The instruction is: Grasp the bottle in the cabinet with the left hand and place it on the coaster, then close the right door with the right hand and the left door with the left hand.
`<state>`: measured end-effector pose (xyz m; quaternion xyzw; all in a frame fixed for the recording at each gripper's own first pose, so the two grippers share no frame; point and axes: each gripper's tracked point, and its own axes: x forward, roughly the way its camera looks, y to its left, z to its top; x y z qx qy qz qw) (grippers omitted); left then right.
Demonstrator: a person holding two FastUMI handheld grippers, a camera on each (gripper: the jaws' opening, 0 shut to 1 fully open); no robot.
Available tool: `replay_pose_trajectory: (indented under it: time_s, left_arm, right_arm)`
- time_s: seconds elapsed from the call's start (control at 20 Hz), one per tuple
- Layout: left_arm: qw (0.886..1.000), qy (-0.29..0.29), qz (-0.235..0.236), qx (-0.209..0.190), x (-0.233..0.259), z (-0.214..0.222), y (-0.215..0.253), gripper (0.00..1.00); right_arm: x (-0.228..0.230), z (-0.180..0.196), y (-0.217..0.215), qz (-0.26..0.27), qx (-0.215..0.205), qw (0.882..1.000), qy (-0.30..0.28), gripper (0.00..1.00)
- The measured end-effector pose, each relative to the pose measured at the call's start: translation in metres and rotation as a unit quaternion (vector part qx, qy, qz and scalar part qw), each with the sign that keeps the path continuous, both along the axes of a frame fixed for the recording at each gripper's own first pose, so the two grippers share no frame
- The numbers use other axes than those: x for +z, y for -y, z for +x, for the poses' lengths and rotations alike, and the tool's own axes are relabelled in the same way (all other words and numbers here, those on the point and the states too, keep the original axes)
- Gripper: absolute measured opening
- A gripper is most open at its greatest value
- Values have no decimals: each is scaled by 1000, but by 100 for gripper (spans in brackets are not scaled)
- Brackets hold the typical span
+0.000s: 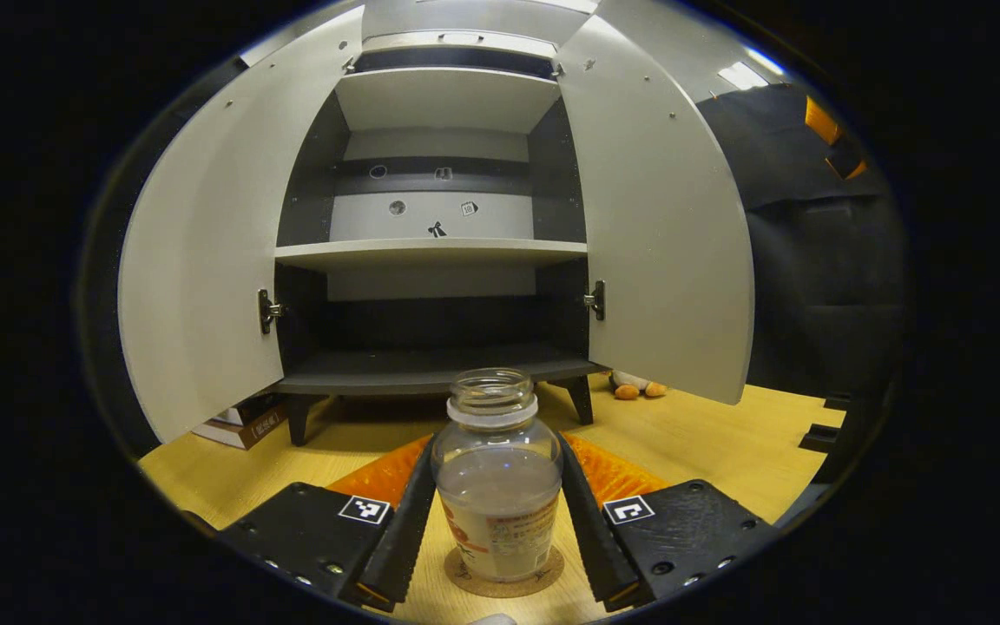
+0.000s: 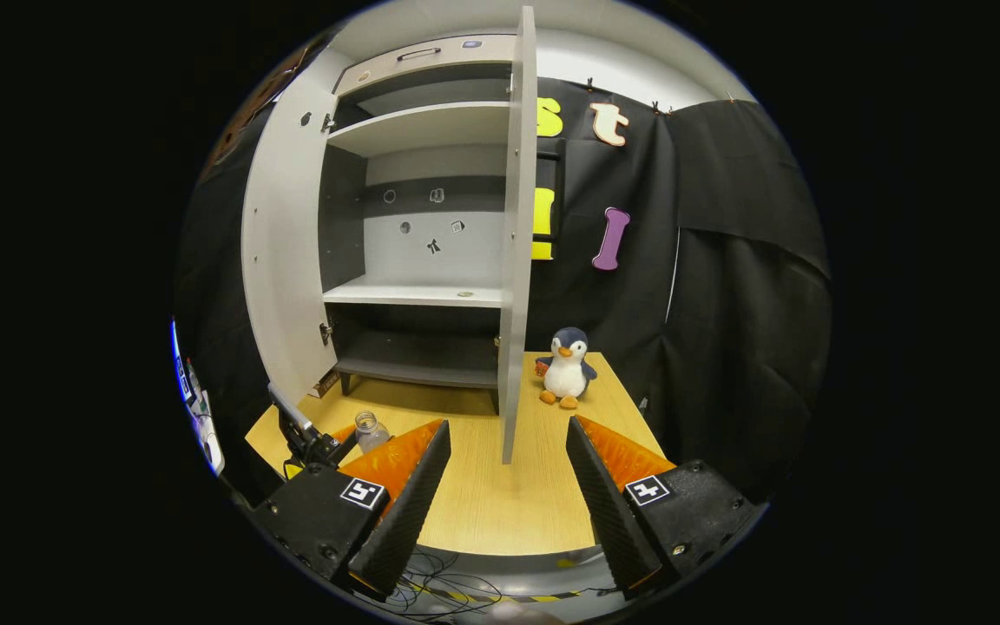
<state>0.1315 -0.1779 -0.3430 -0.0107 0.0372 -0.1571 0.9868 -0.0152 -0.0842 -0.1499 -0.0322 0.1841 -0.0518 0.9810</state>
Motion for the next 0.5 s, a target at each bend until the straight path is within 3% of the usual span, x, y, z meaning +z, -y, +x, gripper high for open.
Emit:
replay_pose_trajectory:
  time_s: [0.25,0.35,0.5]
  left_arm:
    - [1000,-19,-2,1,1,2,-3,81]
    - [1000,-14,-12,5,15,6,-7,97]
    - [1000,4,-16,5,49,15,-11,97]
  right_arm:
    - [5,-3,-4,-4,-4,1000,0,83]
    - [11,-5,-6,-6,-7,1000,7,83]
    - [25,-9,-8,-17,-17,1000,18,83]
